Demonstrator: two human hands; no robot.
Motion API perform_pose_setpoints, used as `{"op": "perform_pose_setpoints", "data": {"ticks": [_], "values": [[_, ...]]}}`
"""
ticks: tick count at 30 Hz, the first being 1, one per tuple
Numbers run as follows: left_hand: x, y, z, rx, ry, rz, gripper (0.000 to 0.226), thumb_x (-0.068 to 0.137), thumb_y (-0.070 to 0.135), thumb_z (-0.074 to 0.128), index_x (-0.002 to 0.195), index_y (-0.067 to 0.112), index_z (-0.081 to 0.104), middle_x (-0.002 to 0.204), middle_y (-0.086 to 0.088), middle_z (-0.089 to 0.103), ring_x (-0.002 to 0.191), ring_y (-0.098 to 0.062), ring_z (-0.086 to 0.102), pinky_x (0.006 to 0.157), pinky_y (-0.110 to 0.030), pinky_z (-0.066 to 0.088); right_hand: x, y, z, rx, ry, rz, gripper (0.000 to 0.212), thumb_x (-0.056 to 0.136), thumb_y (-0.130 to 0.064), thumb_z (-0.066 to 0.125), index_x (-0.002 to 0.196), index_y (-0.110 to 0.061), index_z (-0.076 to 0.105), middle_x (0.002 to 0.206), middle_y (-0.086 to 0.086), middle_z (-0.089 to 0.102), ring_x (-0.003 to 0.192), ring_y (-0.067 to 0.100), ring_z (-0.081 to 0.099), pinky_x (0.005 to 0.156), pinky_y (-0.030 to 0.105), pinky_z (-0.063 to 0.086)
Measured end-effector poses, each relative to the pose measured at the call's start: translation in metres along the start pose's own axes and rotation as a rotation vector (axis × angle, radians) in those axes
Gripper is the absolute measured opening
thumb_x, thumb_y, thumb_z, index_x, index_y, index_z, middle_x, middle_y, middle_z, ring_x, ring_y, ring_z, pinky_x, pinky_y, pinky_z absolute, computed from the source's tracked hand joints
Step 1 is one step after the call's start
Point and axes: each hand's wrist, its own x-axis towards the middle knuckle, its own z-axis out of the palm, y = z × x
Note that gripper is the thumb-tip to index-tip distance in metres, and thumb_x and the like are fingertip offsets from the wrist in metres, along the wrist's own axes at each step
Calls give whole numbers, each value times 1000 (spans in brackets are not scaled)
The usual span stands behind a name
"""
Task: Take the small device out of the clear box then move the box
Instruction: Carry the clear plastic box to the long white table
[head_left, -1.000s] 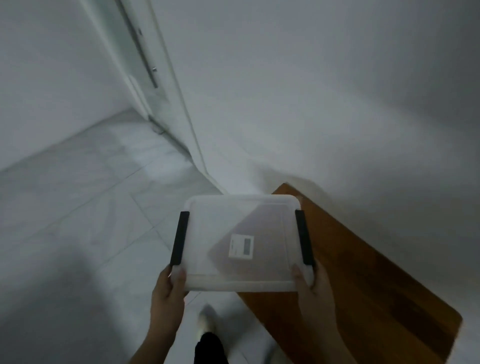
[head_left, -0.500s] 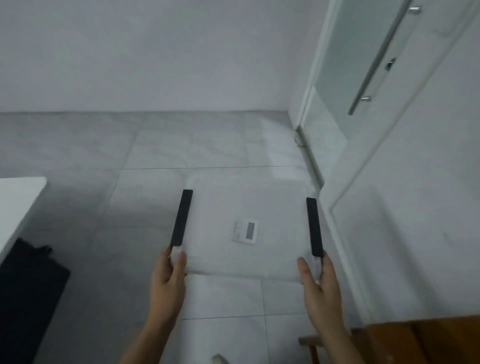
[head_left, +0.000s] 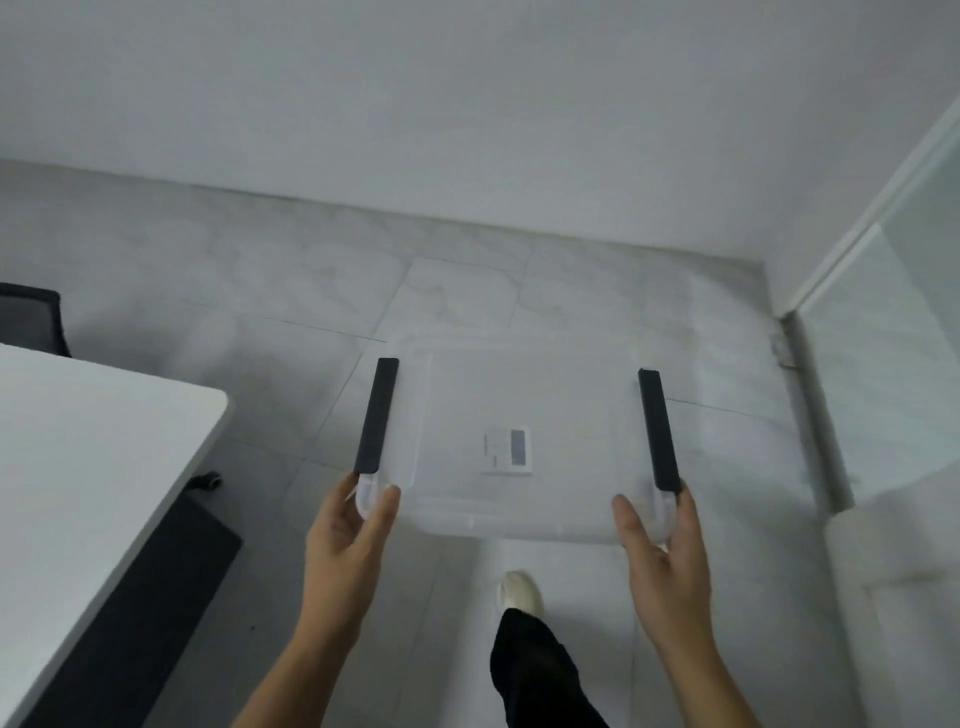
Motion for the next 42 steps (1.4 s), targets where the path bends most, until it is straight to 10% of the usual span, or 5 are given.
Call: {"op": "perform_pose_setpoints", "data": {"ticks": [5, 14, 19, 34, 42], "values": [[122, 41, -9, -8, 189, -35, 33, 92, 32, 68, 125, 30, 62, 112, -4, 76, 105, -24, 73, 98, -52, 54, 129, -60, 103, 21, -207, -73, 54, 93, -26, 65, 142, -29, 43, 106, -38, 46, 109, 15, 45, 61, -2, 42], [300, 72, -68, -138, 569, -25, 35, 79, 48, 72, 114, 46, 67, 114, -4, 75, 112, -28, 69, 100, -54, 52, 283, -168, 330, -29, -620, -209, 55, 93, -28, 65, 144, -28, 45, 82, -26, 68, 97, 31, 51, 73, 28, 53], [438, 72, -109, -176, 674, 2, 31, 89, 35, 72, 119, 38, 66, 100, 13, 72, 103, -17, 67, 104, -51, 49, 358, -202, 473, -43, -691, -275, 56, 91, -32, 66, 143, -33, 44, 126, -27, 58, 96, -21, 57, 73, 2, 46], [859, 150, -248, -155, 686, -5, 59, 80, 45, 71, 135, 24, 60, 119, -9, 73, 118, -26, 67, 105, -54, 49, 560, -337, 852, -36, -715, -260, 53, 90, -39, 66, 138, -42, 44, 132, -25, 56, 104, -24, 52, 78, 8, 40], [1013, 195, -375, -168, 979, -55, 49, 83, 42, 69, 130, 30, 63, 121, -4, 74, 117, -29, 68, 103, -59, 49, 608, -430, 1120, -75, -1074, -283, 63, 89, -45, 64, 146, -34, 40, 136, -22, 52, 107, -30, 45, 86, 0, 41]]}}
